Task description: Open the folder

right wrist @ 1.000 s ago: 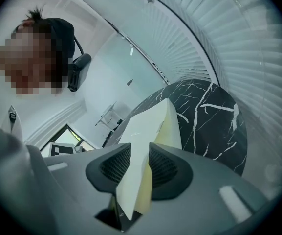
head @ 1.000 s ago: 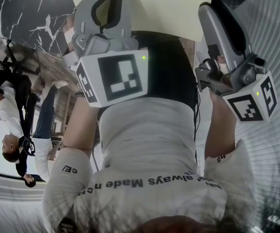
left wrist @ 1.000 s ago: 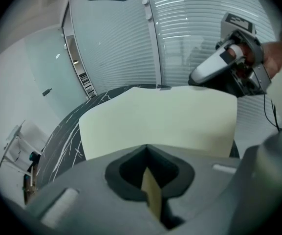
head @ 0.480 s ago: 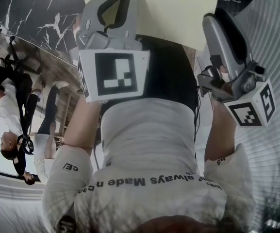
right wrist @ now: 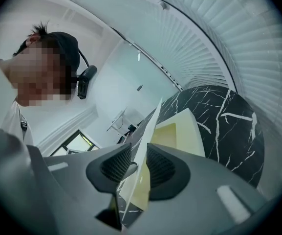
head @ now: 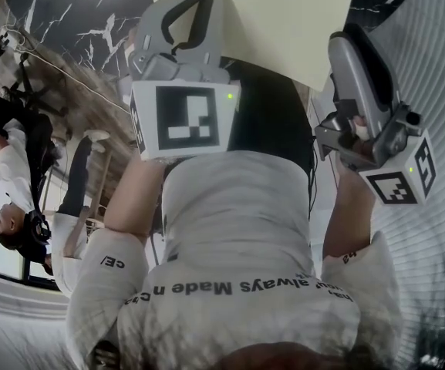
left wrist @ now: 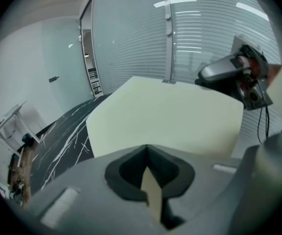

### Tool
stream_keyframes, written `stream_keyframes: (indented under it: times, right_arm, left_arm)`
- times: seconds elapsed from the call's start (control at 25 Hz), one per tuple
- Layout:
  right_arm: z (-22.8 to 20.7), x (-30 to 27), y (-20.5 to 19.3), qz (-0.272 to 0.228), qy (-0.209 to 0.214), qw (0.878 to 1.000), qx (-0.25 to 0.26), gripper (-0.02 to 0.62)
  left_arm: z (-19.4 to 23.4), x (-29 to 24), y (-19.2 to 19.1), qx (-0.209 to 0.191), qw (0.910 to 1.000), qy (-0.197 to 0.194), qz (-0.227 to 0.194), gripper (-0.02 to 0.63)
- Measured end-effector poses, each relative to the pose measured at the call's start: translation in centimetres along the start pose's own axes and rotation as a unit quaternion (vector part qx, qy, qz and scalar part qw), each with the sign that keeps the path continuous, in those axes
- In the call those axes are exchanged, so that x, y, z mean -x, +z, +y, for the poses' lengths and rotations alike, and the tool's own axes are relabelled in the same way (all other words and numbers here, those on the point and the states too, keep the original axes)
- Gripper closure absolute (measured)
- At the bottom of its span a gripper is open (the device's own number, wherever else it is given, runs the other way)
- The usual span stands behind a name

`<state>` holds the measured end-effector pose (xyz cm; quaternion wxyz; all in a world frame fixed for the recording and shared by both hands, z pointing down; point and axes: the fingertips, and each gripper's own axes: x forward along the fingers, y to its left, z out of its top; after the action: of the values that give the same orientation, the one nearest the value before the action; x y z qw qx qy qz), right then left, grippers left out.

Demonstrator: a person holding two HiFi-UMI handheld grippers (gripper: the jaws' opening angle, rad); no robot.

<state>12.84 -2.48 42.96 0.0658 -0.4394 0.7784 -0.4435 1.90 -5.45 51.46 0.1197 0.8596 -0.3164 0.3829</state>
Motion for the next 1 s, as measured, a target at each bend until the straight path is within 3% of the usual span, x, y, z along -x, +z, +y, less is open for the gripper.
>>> stream_keyframes:
  times: [0.48, 1.0]
  right_arm:
    - [6.7, -1.4, 1.2, 0.002, 0.073, 0.997, -0.006, 0.522]
    - [15.4, -6.5, 0.8, 0.046, 0.147, 0.987, 0.039, 0.534]
  left_arm:
    - [2.4, 4.6, 0.8, 0.011, 0.9997, 0.013, 0.02, 0.604]
    - [4.8, 14.8, 4.8, 0.026, 0.9985, 0.042, -0.023, 0.604]
